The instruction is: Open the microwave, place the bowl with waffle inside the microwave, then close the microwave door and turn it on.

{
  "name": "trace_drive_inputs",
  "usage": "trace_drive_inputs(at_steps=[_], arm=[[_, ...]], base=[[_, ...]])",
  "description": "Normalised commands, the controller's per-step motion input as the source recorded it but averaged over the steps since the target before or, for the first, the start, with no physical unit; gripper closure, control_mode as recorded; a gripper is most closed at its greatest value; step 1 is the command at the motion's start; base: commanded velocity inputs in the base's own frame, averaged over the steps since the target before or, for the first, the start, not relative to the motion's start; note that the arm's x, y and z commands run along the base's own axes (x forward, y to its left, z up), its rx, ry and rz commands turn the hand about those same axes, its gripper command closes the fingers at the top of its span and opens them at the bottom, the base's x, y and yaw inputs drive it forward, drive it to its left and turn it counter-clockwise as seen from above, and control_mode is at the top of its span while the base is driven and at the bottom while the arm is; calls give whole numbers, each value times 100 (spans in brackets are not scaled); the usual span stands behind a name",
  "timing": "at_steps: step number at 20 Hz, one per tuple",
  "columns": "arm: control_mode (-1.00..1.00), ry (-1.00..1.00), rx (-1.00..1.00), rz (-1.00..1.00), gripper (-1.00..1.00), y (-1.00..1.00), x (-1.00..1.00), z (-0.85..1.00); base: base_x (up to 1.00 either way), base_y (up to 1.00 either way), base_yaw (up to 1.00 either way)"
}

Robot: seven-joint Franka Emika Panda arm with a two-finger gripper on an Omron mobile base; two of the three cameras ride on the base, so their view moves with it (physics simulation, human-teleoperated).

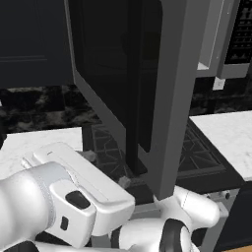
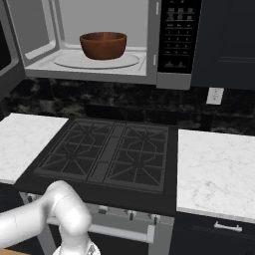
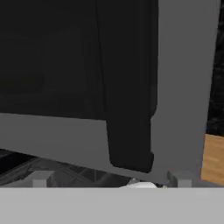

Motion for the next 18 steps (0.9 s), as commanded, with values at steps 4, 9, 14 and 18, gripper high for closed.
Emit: trace_drive_inputs(at_steps=[4, 9, 14, 18], arm=[[-100, -10, -2, 10, -100, 39, 59, -19], [-100, 0, -25, 0, -100, 0, 15, 2], [-100, 4, -32, 0, -100, -2, 47, 0], [-100, 1, -27, 0, -100, -36, 14, 0]], base=[[0, 0, 0], [0, 0, 0], [0, 0, 0], [0, 0, 0]])
